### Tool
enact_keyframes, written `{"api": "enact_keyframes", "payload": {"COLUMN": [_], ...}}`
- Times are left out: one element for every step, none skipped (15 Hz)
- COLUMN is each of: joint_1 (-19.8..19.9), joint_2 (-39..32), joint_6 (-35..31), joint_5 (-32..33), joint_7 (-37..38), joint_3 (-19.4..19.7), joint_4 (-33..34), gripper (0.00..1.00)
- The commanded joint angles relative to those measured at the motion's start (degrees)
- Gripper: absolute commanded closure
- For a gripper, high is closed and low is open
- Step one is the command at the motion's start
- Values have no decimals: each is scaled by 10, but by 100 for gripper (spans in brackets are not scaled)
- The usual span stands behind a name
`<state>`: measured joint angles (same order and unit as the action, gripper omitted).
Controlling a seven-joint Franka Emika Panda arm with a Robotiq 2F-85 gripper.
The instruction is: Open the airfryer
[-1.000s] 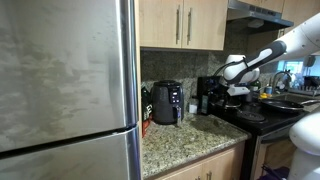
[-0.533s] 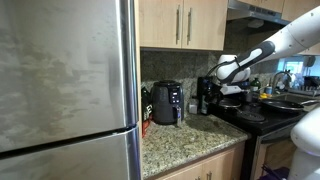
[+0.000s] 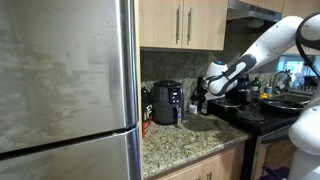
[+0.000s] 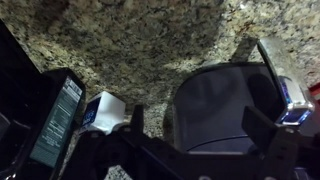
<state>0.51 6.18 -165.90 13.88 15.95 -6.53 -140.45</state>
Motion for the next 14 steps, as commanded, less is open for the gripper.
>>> {"api": "enact_keyframes", "payload": {"joint_1": [2,4,3,-14,-32,-34,-42,-43,-44,-48,-50,-51,-51,-46], "joint_2": [-10,-14,-26,-46,-60,-68,-80,-91,-93,-67,-76,-82,-84,-94], "joint_6": [-3,-4,-5,-22,-34,-39,-49,-49,-43,-38,-38,-37,-37,-34], "joint_5": [0,0,6,-44,-90,-107,-139,-173,-196,-162,-179,-184,-184,-165], "joint_7": [1,1,-5,-34,-55,-56,-68,-83,-90,-69,-77,-78,-78,-71], "joint_3": [0,0,-2,0,5,5,4,-2,-3,5,4,4,4,1], "joint_4": [7,11,19,30,43,53,66,79,86,57,68,75,78,83], "gripper": [0,0,0,0,0,0,0,0,0,0,0,0,0,0]}}
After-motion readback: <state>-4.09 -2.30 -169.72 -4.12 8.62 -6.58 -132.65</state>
